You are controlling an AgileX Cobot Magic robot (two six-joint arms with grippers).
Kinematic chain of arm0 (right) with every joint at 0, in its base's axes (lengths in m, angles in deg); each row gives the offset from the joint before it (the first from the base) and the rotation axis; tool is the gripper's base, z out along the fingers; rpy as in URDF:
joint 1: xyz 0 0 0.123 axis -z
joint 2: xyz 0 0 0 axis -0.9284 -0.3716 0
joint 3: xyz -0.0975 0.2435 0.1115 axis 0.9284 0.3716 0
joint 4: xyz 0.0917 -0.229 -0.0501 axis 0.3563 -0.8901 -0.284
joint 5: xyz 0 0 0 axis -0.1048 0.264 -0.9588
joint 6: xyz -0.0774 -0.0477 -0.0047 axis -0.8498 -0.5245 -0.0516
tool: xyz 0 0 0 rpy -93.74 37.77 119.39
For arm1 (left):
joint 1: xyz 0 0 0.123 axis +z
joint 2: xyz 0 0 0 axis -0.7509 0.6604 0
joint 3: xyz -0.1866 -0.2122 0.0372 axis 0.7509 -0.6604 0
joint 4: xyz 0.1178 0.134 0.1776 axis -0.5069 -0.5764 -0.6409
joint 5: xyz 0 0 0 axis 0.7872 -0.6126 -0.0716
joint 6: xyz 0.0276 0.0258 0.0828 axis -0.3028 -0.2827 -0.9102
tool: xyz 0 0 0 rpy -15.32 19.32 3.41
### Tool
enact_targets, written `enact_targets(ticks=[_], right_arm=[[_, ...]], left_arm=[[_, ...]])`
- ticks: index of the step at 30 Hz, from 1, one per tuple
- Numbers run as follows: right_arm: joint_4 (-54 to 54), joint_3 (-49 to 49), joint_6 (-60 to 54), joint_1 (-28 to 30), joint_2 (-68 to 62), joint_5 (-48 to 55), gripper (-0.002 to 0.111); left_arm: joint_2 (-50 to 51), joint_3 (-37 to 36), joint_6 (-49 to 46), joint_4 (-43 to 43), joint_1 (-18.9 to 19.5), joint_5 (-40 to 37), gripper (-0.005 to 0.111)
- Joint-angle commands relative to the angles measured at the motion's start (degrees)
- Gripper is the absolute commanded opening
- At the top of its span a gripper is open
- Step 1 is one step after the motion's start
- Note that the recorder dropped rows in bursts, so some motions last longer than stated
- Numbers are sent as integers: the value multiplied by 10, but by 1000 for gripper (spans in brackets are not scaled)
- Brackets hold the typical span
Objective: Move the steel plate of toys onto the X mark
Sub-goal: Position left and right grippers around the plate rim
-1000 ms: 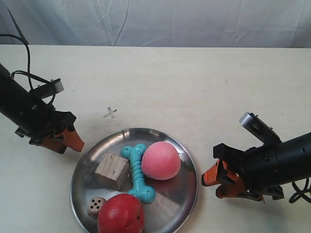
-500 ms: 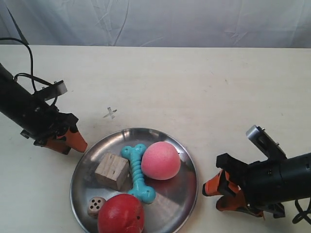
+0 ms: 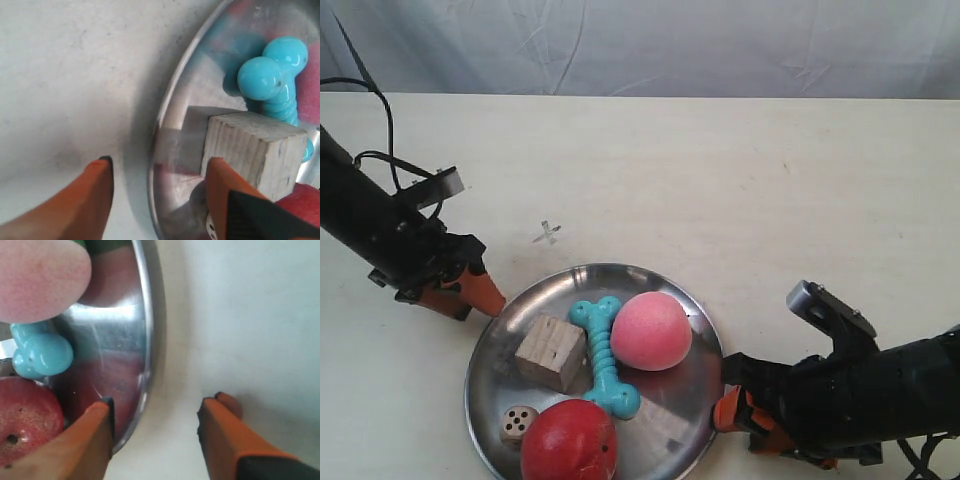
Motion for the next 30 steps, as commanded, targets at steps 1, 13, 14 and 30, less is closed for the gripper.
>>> enact_targets(ticks=[1, 13, 14, 30], right_arm=[[5, 0, -6, -4, -1, -6, 51], [5, -2, -5, -4, -1, -6, 51], [5, -3, -5, -4, -1, -6, 51], [5, -17, -3, -4, -1, -4, 51]], left_arm=[[-1, 0, -4, -14, -24, 10, 54], [-1, 0, 3, -41, -26, 23, 54], [-1, 0, 3, -37, -26, 25, 54], [-1, 0, 3, -23, -26, 27, 54]])
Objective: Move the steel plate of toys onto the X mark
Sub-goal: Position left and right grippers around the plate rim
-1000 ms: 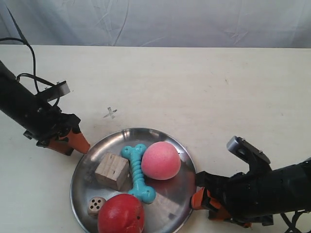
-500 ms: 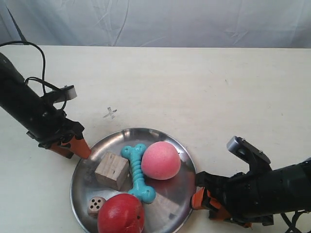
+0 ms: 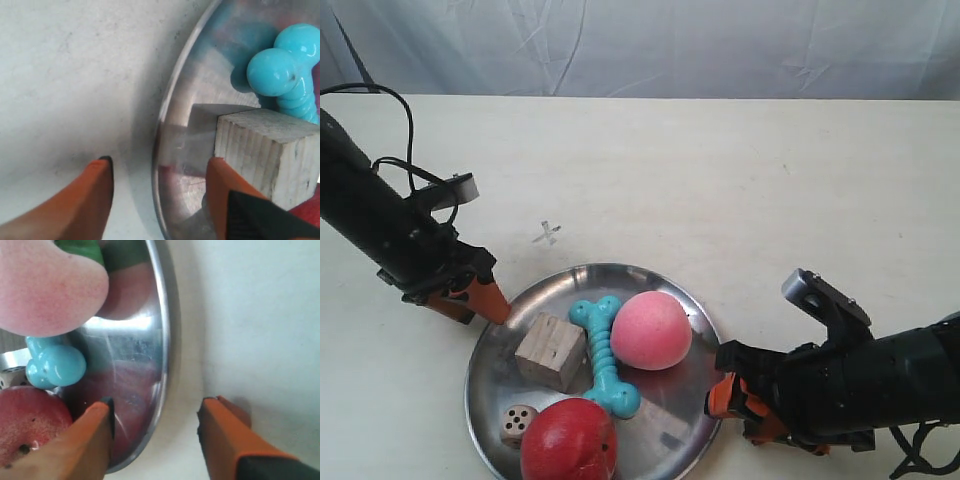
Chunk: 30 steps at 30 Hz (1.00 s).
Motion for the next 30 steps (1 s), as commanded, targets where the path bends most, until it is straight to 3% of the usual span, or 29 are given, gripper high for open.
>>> enact_targets(ticks=[1, 30], right_arm=[[3, -2, -3, -1, -1, 0, 51], [3, -2, -3, -1, -1, -15, 51]], left_arm=[[-1, 0, 2, 4, -3, 3, 54], [-1, 0, 14, 11, -3, 27, 54]])
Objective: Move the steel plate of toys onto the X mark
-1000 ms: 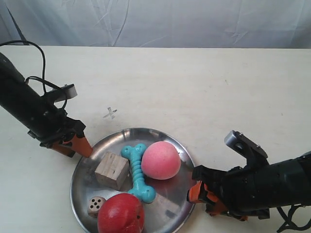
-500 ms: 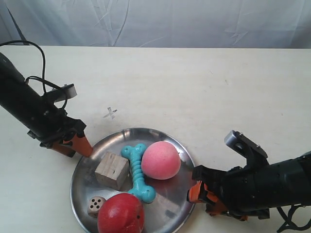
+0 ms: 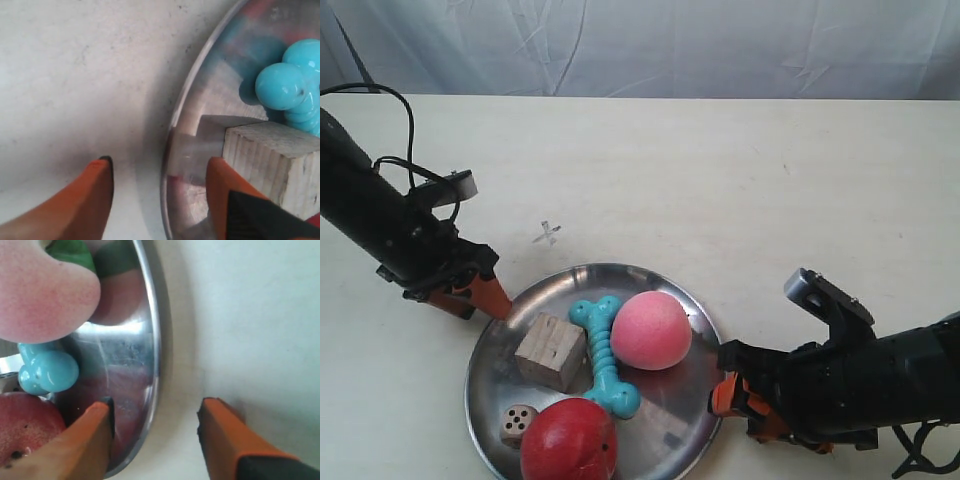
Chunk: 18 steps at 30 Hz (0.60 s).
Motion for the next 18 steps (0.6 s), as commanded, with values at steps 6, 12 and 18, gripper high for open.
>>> enact_targets(ticks=[6, 12, 18], right_arm=[[3, -2, -12, -1, -1, 23, 51], [3, -2, -11, -1, -1, 21, 51], [3, -2, -12, -16, -1, 16, 51]], left_arm=[[-1, 0, 4, 18, -2, -16, 54], [0, -18, 5, 9, -35, 2, 54], [0, -26, 6, 2, -44, 19, 54]])
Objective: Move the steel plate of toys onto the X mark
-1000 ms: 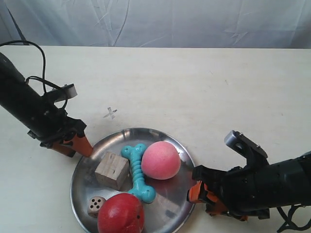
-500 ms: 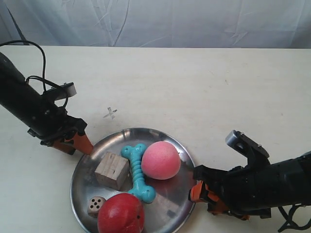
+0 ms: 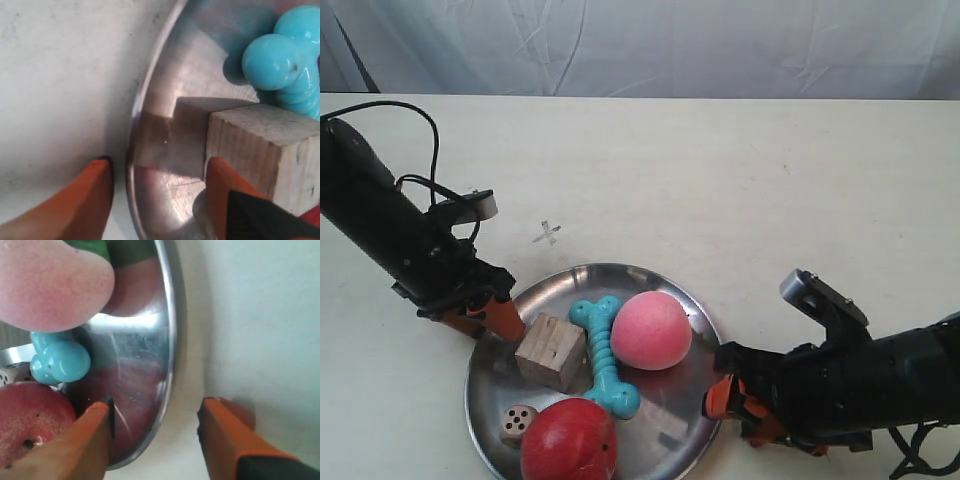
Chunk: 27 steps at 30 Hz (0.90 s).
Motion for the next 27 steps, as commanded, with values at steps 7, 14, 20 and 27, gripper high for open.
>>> enact_targets(ticks=[7, 14, 20, 27], right_arm=[[1, -3, 0, -44, -42, -10, 51], [1, -37, 2, -47, -77, 7, 51], [1, -50, 7, -55, -91, -30, 51], [1, -58, 7, -55, -92, -38, 29]], left_arm=[[0, -4, 14, -2, -4, 6, 54], [0, -4, 14, -2, -9, 1, 54], [0, -4, 14, -3, -9, -1, 54], [0, -4, 14, -3, -9, 0, 50]])
